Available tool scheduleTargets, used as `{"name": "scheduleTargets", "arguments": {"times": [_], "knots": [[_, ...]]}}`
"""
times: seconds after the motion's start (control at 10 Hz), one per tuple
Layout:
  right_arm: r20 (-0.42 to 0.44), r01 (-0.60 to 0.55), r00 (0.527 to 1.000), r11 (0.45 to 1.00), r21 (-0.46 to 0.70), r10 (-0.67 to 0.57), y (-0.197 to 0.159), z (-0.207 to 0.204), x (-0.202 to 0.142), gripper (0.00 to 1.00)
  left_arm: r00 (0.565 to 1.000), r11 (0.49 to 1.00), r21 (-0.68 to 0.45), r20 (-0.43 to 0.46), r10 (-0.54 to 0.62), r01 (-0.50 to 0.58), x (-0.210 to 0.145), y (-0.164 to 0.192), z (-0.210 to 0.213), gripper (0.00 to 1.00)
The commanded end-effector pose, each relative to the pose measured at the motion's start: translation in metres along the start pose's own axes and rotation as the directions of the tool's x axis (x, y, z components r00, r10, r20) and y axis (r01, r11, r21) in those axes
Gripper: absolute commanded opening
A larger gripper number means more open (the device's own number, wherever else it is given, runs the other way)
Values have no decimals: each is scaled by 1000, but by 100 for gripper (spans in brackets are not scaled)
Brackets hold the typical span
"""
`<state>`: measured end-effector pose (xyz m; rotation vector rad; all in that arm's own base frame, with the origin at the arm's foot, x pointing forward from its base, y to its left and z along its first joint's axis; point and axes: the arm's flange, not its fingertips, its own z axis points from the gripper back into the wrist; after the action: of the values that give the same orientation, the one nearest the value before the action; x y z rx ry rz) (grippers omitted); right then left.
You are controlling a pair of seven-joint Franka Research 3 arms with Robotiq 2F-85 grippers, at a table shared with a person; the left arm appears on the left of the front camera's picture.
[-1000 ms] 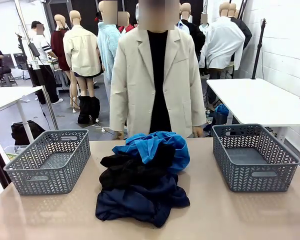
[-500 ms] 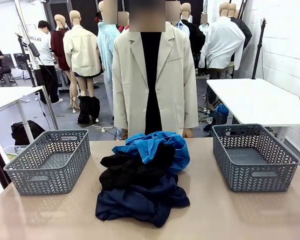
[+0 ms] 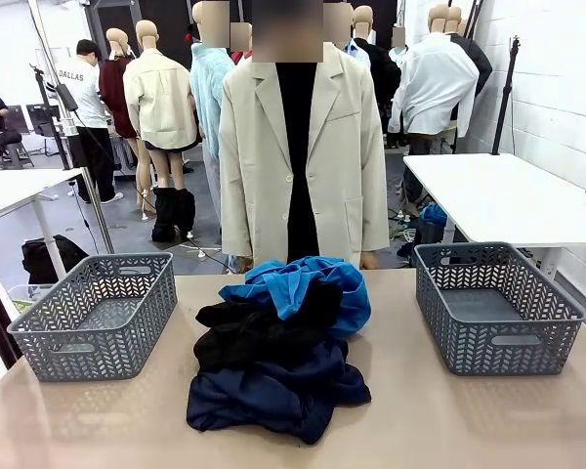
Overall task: Sort the tops and bottoms.
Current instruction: Lift clothes from the center of the table with your left hand.
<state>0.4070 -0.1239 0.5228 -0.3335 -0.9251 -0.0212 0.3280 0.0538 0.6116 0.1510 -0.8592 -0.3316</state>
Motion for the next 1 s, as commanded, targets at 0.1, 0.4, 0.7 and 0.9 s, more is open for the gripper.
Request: {"name": "scheduleTargets", "arguments": {"times": [0.1,0.4,0.7,0.9], "knots": [[-2,-10,1000,1000,0,10,0,0,2,100,976,926,-308,85,-200,217,96,-67,-51,100],[-2,-10,1000,1000,0,10,0,0,2,100,950,813,-503,66,-304,295,139,-171,-127,100],[-2,-10,1000,1000,0,10,0,0,2,100,947,764,-592,-2,-320,257,111,-211,-139,100],[-2,-10,1000,1000,0,10,0,0,2,100,938,745,-620,-42,-344,246,73,-227,-117,100]]}}
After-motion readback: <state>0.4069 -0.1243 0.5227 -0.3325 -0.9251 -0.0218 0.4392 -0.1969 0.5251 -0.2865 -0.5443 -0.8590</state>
